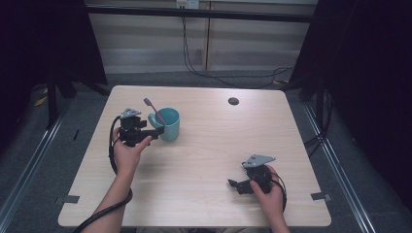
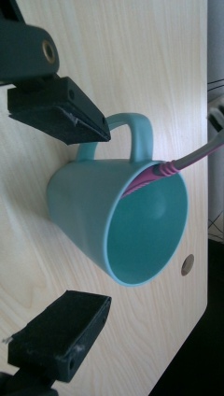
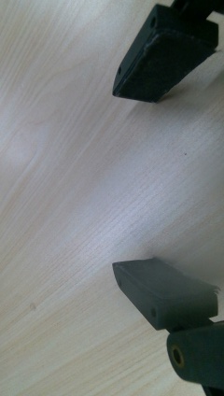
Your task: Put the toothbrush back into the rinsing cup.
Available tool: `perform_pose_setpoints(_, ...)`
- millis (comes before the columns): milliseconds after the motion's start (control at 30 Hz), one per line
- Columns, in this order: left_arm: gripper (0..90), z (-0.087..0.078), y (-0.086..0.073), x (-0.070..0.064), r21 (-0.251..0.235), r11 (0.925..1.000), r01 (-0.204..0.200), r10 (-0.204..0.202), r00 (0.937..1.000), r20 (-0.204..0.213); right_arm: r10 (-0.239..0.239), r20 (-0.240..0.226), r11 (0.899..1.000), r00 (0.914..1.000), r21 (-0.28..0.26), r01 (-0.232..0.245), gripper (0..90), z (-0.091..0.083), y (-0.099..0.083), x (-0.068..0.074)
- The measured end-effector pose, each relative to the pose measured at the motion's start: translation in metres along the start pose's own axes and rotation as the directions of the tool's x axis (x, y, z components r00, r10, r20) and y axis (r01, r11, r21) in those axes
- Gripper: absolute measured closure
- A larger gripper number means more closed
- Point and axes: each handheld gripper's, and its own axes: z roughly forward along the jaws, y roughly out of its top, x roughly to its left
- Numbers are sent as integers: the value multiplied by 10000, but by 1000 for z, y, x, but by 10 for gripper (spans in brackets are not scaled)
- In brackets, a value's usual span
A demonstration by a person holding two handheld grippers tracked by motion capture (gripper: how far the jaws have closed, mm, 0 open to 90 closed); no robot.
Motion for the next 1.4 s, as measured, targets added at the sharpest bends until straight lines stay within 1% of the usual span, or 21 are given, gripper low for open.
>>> perform_pose_setpoints(233, 173, -4, -11, 1, 23, 9999, 118, -119, 9999, 102, -1, 3, 10000, 10000, -2, 1, 128, 0, 0, 0)
perform_pose_setpoints(333, 173, -6, -15, 1, 92, 9999, 52, -53, 9999, 113, 2, 2, 10000, 10000, -2, -2, 127, 0, 0, 0)
perform_pose_setpoints(500, 173, -6, -20, 2, 136, 9998, 119, -121, 9998, 130, 2, 2, 10000, 10000, -1, -2, 128, 0, 0, 0)
perform_pose_setpoints(833, 173, -6, -33, -2, 381, 9992, -104, 92, 9995, 307, 6, 4, 10000, 10000, -5, -6, 128, 0, 0, 0)
perform_pose_setpoints(933, 173, -6, -37, -5, 464, 9989, -118, 100, 9992, 386, 1, 6, 10000, 10000, 3, -1, 128, 0, 0, 0)
perform_pose_setpoints(1000, 173, -5, -39, -7, 426, 9990, -121, 102, 9989, 452, 4, 6, 10000, 10000, 1, -4, 128, 0, 0, 0)
perform_pose_setpoints(1033, 173, -5, -40, -8, 481, 9987, -196, 174, 9987, 469, 5, 9, 10000, 10000, 2, -5, 129, 0, 0, 0)
perform_pose_setpoints(1133, 173, -4, -43, -12, 554, 9981, -252, 222, 9983, 538, 0, 6, 10000, 10000, 1, 0, 129, 0, 0, 0)
perform_pose_setpoints(1300, 173, -1, -49, -18, 744, 9958, -542, 488, 9962, 722, -10, -3, 10000, 10000, -1, 10, 129, 0, 0, 0)
perform_pose_setpoints(1367, 173, 1, -51, -21, 863, 9936, -736, 665, 9944, 816, -8, -3, 10000, 10000, -4, 8, 128, 0, 0, 0)
perform_pose_setpoints(1400, 173, 2, -53, -23, 873, 9937, -705, 628, 9942, 878, -10, -4, 10000, 10000, -4, 10, 128, 0, 0, 0)
